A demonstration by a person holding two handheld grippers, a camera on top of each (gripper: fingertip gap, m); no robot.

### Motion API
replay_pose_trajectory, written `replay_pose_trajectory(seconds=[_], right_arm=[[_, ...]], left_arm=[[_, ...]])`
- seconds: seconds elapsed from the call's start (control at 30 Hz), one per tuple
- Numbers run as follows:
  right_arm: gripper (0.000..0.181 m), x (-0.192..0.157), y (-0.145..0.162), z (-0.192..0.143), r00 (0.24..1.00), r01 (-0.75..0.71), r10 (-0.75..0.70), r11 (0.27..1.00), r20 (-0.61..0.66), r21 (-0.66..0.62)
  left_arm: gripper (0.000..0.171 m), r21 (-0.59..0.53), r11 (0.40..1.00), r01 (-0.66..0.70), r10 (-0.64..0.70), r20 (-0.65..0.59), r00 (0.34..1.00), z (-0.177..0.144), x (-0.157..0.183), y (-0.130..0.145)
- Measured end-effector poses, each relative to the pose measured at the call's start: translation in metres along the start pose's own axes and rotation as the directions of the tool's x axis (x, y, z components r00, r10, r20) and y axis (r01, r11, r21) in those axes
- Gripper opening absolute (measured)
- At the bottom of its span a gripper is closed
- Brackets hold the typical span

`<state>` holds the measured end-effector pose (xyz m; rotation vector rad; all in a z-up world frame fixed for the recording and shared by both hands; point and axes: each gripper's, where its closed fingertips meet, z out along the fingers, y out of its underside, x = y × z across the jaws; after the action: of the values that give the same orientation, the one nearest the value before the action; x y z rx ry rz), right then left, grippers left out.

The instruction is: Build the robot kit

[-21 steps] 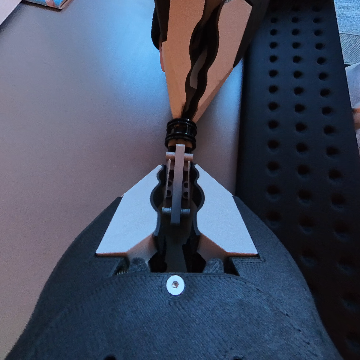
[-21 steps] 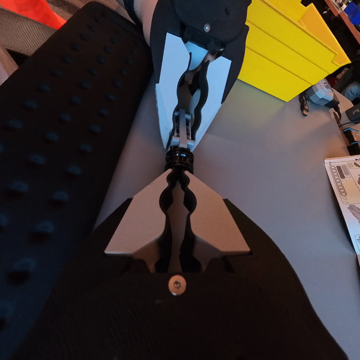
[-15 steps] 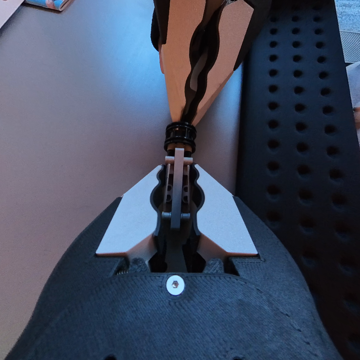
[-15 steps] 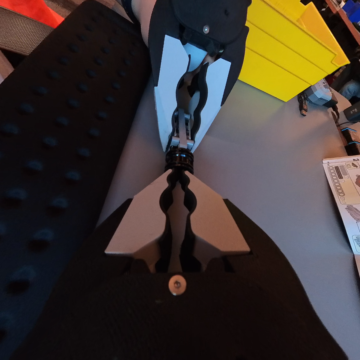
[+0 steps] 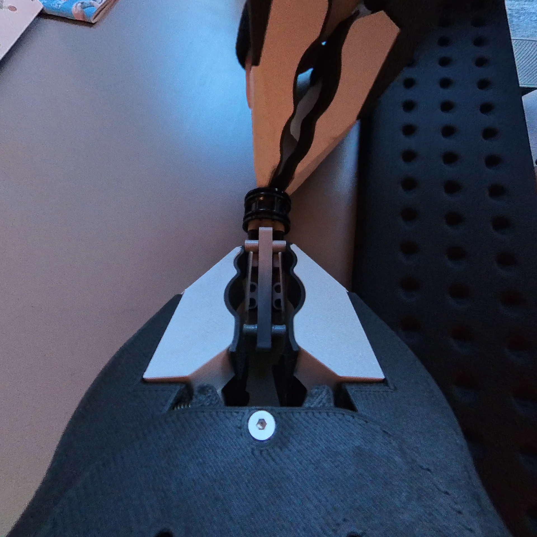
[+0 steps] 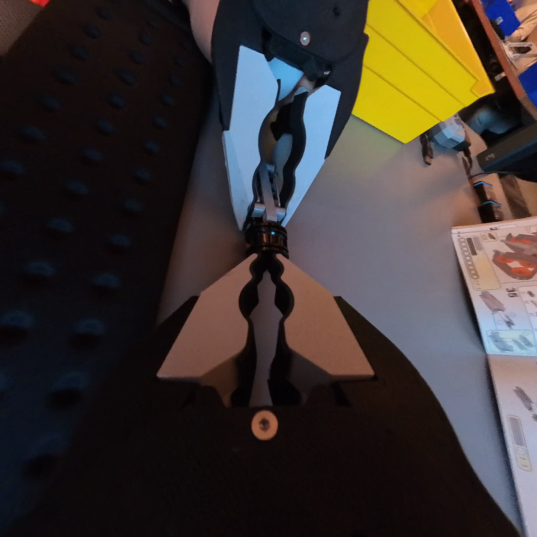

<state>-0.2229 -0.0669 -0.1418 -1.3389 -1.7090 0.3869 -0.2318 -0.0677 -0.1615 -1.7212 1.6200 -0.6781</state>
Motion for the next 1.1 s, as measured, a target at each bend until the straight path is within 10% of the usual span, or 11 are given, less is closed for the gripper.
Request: replay_pose_trajectory(seconds=[1.1], right_arm=[[0.0, 0.0015, -0.0001, 0.0039, 0.998, -0.043, 0.027, 0.94, -0.052, -0.338]], left_arm=[[0.025, 0.0, 1.0, 0.006, -0.006, 0.014, 1.0, 0.002, -0.0016, -0.0015]])
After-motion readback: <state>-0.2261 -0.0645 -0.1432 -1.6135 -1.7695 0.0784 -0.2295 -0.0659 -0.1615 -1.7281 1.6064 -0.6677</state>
